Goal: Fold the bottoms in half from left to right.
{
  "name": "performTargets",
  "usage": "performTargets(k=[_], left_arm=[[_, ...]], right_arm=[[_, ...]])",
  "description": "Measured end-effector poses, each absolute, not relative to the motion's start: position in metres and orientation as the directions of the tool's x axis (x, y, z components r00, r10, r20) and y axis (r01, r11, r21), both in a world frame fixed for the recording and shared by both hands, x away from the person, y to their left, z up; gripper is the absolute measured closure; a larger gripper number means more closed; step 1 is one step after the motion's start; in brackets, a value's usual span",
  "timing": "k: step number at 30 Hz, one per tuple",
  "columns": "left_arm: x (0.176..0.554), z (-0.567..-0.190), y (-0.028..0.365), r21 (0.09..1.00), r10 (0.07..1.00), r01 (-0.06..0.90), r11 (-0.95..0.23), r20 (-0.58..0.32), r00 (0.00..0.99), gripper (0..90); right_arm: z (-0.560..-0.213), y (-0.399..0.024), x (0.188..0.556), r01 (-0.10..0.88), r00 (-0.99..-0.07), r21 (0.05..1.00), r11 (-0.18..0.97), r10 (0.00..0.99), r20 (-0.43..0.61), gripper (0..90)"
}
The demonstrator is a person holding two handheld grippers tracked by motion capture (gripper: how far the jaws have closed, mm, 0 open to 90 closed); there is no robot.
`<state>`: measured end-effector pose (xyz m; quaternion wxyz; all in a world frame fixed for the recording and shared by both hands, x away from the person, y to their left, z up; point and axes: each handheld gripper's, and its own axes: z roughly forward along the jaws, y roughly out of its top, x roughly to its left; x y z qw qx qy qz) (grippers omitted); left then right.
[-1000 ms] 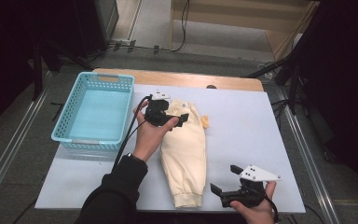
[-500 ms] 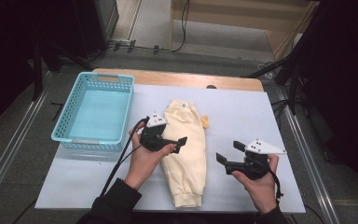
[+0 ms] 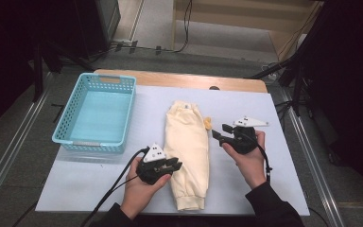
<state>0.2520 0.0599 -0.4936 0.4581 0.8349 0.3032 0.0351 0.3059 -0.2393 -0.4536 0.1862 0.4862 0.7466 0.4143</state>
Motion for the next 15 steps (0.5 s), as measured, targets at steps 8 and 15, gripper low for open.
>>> performTargets(k=[8, 15], left_arm=[[0.245, -0.51, 0.054, 0.754, 0.531, 0.489, -0.438, -0.221, 0.818, 88.2], [0.244, -0.511, 0.055, 0.74, 0.528, 0.503, -0.446, -0.236, 0.816, 90.0]], right_arm=[[-0.474, -0.225, 0.356, 0.635, -0.414, 0.745, 0.201, 0.904, 0.109, 51.7], [-0.497, -0.222, 0.386, 0.705, -0.393, 0.68, 0.2, 0.909, 0.14, 51.8]])
